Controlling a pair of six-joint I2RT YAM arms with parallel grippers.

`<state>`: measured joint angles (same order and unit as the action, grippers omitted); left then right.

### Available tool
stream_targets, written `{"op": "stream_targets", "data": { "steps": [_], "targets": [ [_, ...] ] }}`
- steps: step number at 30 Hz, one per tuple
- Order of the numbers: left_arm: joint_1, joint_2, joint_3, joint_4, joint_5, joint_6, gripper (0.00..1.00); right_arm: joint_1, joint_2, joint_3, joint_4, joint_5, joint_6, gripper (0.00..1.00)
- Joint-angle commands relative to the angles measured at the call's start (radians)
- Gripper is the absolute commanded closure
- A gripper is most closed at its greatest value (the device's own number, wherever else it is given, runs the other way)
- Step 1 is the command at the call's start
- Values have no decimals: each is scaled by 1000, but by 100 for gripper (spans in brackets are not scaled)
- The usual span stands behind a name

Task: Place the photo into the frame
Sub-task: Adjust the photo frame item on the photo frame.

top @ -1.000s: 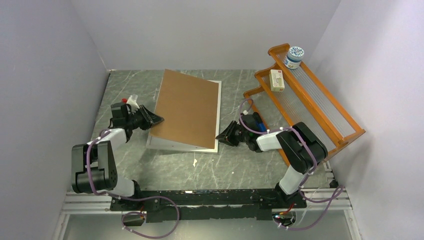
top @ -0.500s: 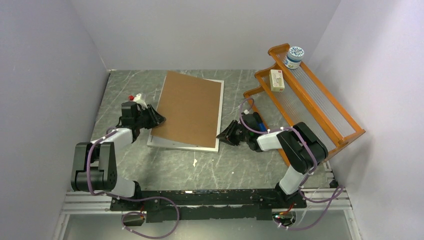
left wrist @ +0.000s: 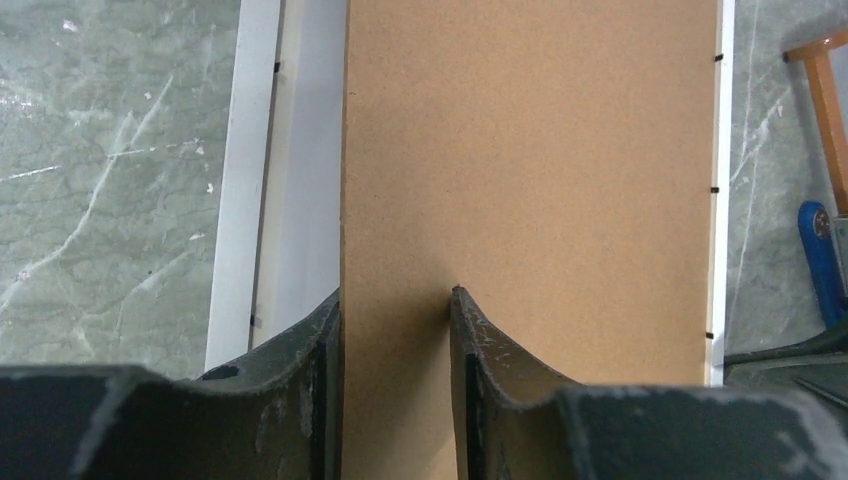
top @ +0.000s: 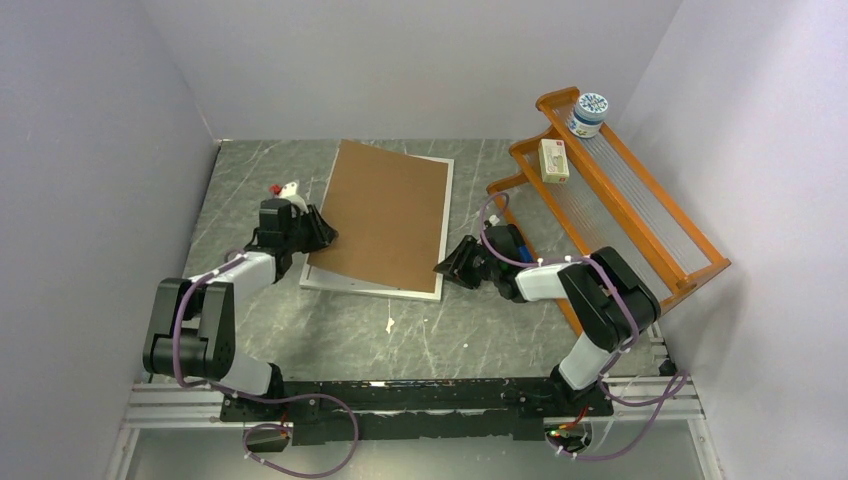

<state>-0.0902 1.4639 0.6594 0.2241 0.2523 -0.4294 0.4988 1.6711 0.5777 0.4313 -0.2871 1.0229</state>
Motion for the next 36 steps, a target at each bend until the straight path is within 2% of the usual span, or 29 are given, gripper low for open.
{"op": "stream_targets", "data": {
  "steps": [1, 3, 8, 15, 25, 36],
  "targets": [
    [-93, 59, 26, -164, -119, 103, 62, 33, 10, 14, -115, -3, -47, 55],
    [-111, 77, 64, -237, -147, 97, 60, 38, 11, 24, -132, 0, -60, 53],
    [-142, 136, 188, -451, -216, 70, 49, 51, -3, 41, -197, 28, -87, 48],
    [-149, 162, 255, -579, -308, 31, 33, 63, -55, 53, -285, 104, -119, 44],
    [-149, 155, 307, -670, -462, -13, 20, 66, -114, 51, -350, 158, -140, 39],
    [-149, 46, 327, -676, -366, -9, 17, 68, -153, 68, -388, 172, -180, 37]
  ]
}}
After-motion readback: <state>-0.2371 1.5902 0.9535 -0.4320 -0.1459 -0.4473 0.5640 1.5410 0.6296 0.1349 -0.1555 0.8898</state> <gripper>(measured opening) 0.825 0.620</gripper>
